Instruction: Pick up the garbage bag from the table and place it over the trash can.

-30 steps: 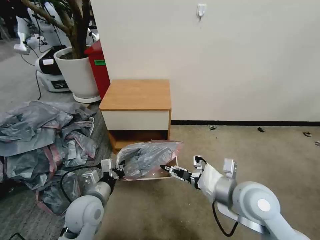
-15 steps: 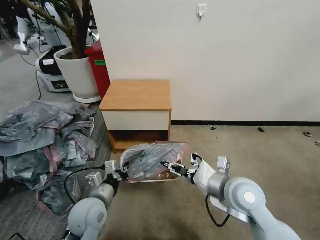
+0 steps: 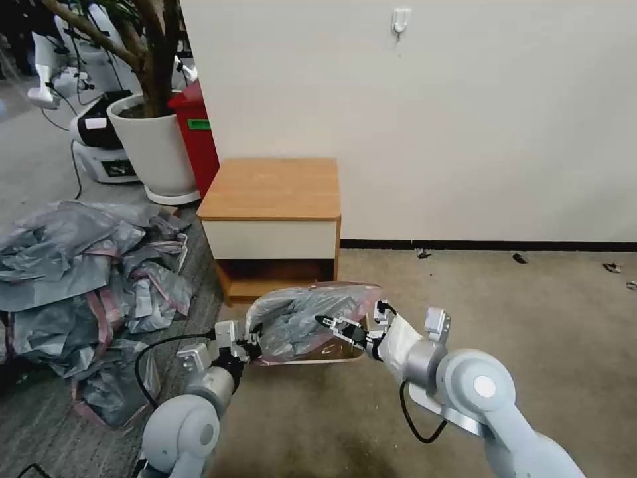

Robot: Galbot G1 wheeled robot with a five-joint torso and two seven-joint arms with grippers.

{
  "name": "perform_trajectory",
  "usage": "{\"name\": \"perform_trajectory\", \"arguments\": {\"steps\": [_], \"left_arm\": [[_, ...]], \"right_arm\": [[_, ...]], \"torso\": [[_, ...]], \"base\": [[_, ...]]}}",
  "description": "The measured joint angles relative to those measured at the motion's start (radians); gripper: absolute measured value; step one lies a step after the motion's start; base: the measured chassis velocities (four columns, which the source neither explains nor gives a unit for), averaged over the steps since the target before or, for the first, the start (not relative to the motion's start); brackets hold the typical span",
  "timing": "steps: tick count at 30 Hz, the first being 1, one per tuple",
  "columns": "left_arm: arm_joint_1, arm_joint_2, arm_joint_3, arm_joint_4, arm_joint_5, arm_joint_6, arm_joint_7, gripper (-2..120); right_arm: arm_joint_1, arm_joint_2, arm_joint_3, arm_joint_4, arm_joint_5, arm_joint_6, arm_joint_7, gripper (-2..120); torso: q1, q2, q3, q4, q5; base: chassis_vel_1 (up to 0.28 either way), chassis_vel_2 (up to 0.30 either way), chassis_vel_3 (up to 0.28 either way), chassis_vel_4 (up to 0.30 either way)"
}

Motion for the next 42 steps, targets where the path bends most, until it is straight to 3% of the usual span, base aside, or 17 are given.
{"name": "perform_trajectory", "arguments": {"steps": [2, 15, 33, 42], "left_arm": [[0.000, -0.001, 0.000, -0.001, 0.000, 0.000, 0.000, 2], [0.002, -0.005, -0.003, -0.003, 0.000, 0.000, 0.001, 2], [-0.014, -0.007, -0.029, 0.011, -0.009, -0.003, 0.001, 2], [-0.053, -0.001, -0.060, 0.035, -0.091, -0.008, -0.054, 2]], "right_arm": [[-0.002, 0.006, 0.000, -0.004, -0.008, 0.002, -0.010, 24], [-0.015, 0.024, 0.000, -0.011, -0.039, 0.015, -0.055, 0], [-0.065, 0.007, 0.000, -0.005, -0.128, 0.109, -0.202, 0], [-0.092, -0.004, 0.023, 0.018, -0.129, 0.124, -0.233, 0]], "torso": [[0.000, 0.000, 0.000, -0.0001, 0.0000], [0.000, 0.000, 0.000, 0.0000, 0.0000], [0.000, 0.000, 0.000, -0.0001, 0.0000], [0.000, 0.000, 0.000, 0.0000, 0.0000]], "base": [[0.000, 0.000, 0.000, 0.000], [0.000, 0.000, 0.000, 0.000], [0.000, 0.000, 0.000, 0.000], [0.000, 0.000, 0.000, 0.000]]}}
